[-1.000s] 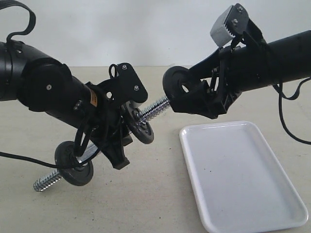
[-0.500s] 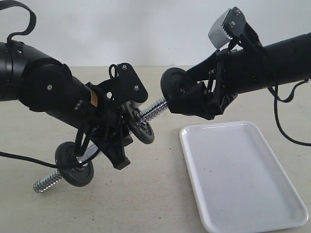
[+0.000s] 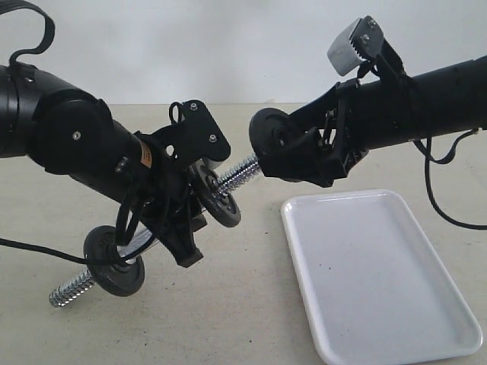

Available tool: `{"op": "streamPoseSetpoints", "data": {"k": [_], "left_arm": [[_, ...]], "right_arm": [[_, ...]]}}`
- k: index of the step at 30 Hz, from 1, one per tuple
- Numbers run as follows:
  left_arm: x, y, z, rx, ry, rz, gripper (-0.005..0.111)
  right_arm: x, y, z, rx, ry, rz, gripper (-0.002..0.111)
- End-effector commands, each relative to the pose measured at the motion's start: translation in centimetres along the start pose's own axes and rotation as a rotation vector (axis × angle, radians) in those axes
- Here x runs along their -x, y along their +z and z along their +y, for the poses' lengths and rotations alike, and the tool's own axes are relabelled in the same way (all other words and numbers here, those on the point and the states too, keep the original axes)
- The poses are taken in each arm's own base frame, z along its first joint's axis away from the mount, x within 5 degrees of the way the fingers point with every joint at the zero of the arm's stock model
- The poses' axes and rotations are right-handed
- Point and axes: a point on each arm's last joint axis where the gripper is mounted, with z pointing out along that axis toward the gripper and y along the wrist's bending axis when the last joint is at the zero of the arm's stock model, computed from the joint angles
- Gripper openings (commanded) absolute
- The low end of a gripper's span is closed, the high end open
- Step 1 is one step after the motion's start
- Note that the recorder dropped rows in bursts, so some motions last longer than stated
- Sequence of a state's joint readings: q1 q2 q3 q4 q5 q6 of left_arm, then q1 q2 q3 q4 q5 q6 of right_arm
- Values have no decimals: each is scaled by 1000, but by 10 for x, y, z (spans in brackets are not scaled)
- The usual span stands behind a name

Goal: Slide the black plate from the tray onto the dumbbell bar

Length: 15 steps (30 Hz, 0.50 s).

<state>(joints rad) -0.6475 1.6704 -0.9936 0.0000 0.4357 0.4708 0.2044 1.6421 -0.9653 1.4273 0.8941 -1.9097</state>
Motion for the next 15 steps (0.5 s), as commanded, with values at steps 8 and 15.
{"op": "streamPoseSetpoints", "data": {"k": [8, 15], "left_arm": [[36, -30, 16, 147, -24, -320, 4], [37, -31, 17, 157, -13, -334, 4]], "right_arm": [[12, -3, 18, 195, 2, -110, 0], [15, -5, 26, 279, 0, -141, 0]]}}
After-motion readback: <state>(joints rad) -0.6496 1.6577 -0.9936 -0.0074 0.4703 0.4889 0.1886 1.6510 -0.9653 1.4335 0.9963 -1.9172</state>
